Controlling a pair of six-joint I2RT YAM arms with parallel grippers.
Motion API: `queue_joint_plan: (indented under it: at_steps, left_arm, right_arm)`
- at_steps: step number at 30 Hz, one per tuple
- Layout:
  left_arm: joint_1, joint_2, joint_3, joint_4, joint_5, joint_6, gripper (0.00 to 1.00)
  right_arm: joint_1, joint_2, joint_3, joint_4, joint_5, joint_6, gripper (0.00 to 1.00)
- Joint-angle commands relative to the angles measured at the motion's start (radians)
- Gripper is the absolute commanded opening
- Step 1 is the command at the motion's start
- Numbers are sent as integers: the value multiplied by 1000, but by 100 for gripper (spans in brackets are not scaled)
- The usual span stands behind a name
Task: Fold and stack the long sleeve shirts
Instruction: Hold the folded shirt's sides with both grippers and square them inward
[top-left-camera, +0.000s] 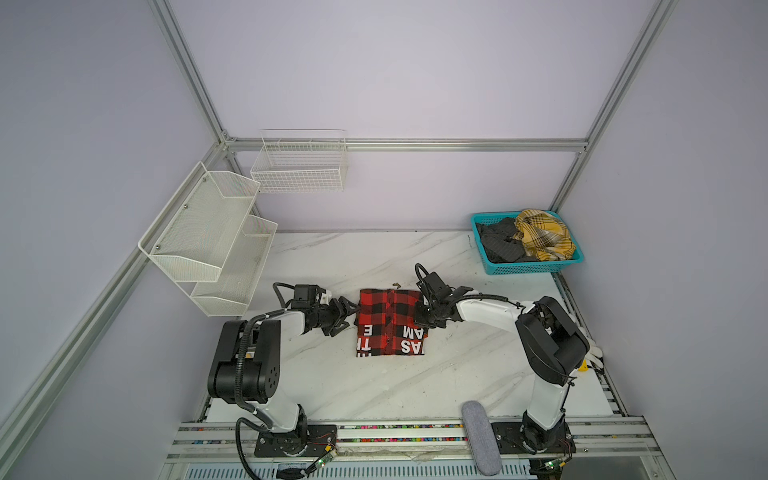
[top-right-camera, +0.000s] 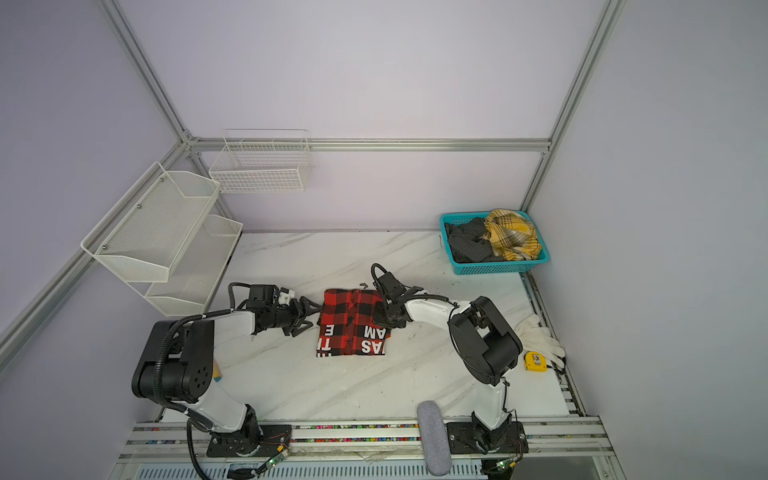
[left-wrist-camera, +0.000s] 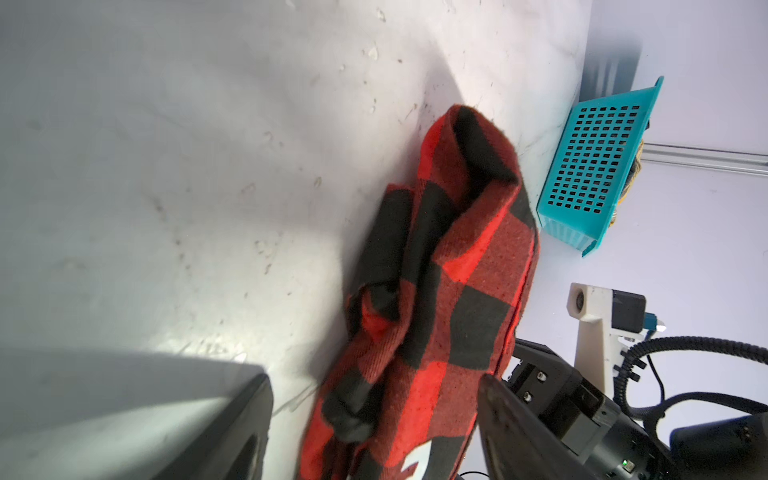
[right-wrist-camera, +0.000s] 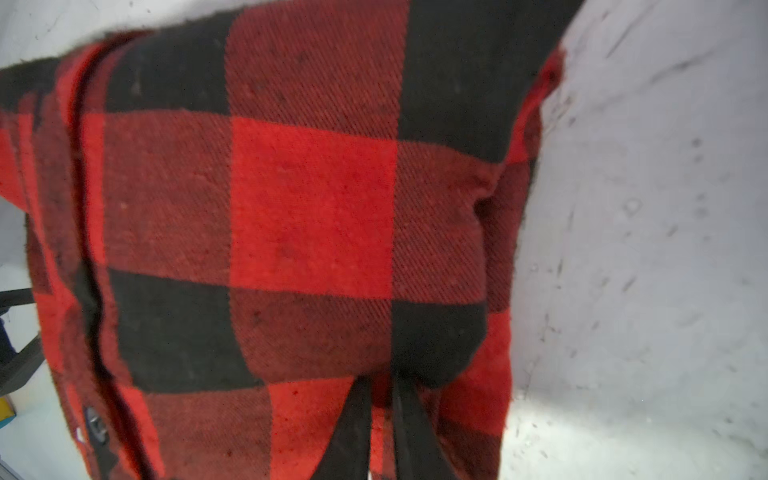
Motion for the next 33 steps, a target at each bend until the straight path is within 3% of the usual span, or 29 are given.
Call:
queue_joint_plan:
  at_steps: [1, 12, 18, 25, 33]
  left_arm:
    - [-28, 77, -60, -36, -90, -22, 78]
    - [-148, 230, -61, 141, -77, -132, 74]
    - [-181, 246, -68, 257, -16, -196, 58]
    - [-201, 194, -74, 380, 43, -295, 30]
    - [-221, 131, -28, 401, 52, -337, 17]
  right_arm:
    - [3, 17, 4, -5, 3, -1, 15]
    - [3, 42, 2, 3, 0, -5, 14]
    - [3, 58, 12, 10, -6, -4, 13]
    - [4, 55, 12, 12, -13, -1, 12]
    - [3, 18, 32, -17, 2, 3, 11]
